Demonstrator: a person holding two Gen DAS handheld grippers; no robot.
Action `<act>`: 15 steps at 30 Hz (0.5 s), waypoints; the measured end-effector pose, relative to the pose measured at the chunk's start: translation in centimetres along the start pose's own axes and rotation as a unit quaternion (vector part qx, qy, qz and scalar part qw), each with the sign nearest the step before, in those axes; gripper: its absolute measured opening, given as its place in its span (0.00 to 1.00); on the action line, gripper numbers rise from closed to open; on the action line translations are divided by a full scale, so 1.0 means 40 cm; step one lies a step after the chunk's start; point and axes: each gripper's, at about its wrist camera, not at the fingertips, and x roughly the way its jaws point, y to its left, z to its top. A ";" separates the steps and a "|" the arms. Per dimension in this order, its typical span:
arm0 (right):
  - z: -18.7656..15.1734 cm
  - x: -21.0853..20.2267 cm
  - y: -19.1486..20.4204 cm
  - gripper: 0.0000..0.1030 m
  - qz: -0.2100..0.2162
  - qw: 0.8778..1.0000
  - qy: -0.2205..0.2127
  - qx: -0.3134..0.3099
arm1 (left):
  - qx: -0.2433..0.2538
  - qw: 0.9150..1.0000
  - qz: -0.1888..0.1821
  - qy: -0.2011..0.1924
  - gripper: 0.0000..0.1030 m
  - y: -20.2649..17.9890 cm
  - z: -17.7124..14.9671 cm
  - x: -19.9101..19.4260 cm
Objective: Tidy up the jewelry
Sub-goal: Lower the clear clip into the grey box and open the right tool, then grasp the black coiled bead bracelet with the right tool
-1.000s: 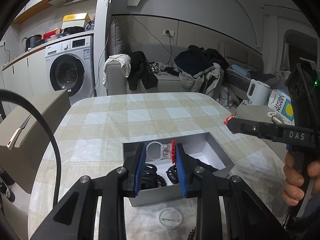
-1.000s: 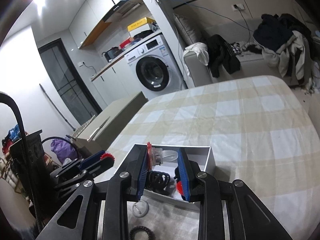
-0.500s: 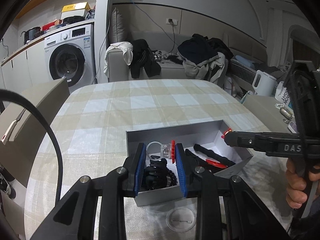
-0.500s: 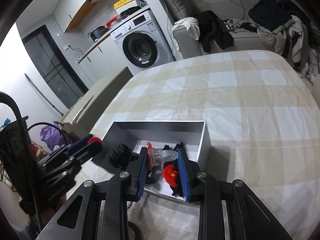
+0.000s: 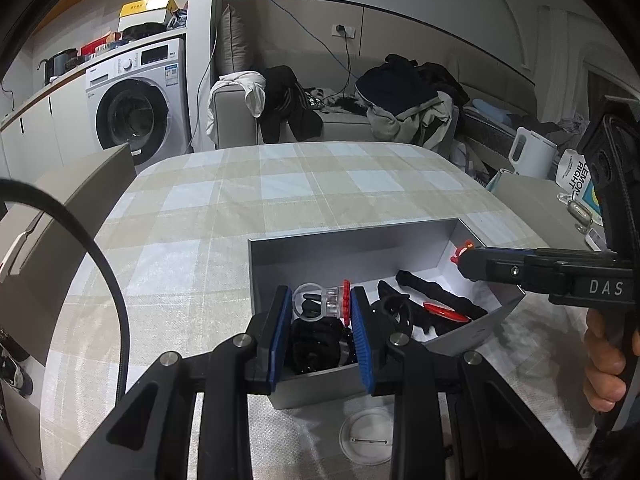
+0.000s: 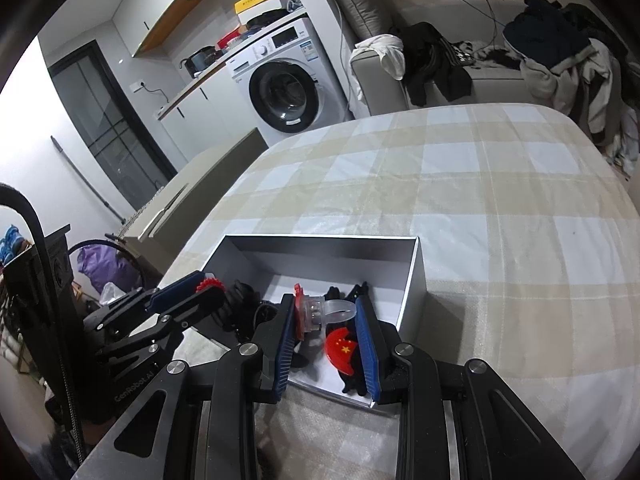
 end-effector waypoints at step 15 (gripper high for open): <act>0.003 -0.003 0.024 0.31 0.023 0.999 -0.023 0.004 | 0.007 1.000 -0.012 -0.009 0.25 -0.017 0.004 -0.007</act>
